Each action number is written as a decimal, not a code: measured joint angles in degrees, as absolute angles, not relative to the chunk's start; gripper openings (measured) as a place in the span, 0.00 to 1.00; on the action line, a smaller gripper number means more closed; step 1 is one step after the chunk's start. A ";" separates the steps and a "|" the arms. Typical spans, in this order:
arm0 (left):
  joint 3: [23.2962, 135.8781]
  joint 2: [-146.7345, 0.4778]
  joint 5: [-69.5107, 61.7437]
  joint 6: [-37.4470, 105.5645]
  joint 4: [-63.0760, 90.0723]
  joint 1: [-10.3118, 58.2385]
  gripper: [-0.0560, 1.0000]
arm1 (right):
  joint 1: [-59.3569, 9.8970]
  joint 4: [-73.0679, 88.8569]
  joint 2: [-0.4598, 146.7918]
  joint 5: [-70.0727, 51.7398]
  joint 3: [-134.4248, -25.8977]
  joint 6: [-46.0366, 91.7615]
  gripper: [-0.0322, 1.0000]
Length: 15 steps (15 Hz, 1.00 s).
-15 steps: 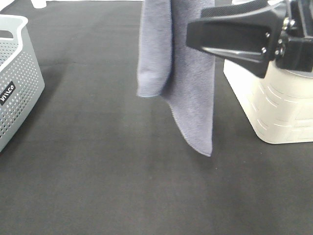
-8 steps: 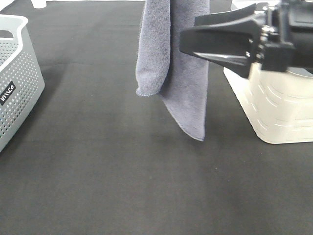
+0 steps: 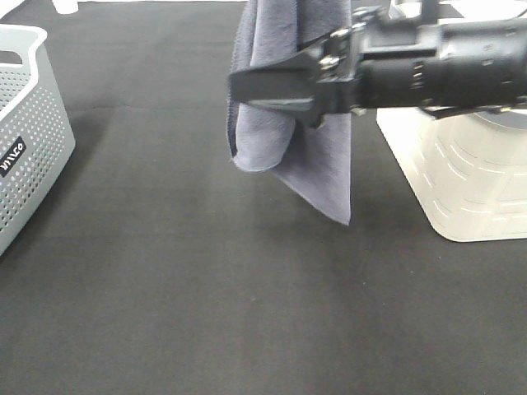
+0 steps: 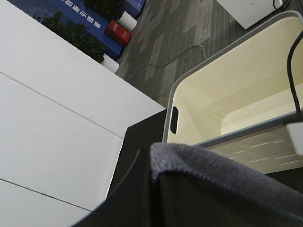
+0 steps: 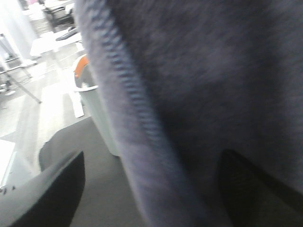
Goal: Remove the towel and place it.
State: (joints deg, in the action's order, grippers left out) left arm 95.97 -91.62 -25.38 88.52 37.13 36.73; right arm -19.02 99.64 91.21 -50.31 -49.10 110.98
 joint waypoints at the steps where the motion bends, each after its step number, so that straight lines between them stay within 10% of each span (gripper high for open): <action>1: 95.97 -91.79 -24.58 88.52 37.07 36.73 0.05 | -20.23 99.64 92.48 -50.65 -49.62 111.04 0.76; 15: 95.97 -92.19 -21.94 88.58 35.35 36.73 0.05 | -21.94 88.64 94.14 -50.99 -49.90 103.65 0.23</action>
State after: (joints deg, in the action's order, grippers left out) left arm 95.97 -92.19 -21.94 88.58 35.35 36.73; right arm -21.94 88.64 94.14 -50.99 -49.90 103.65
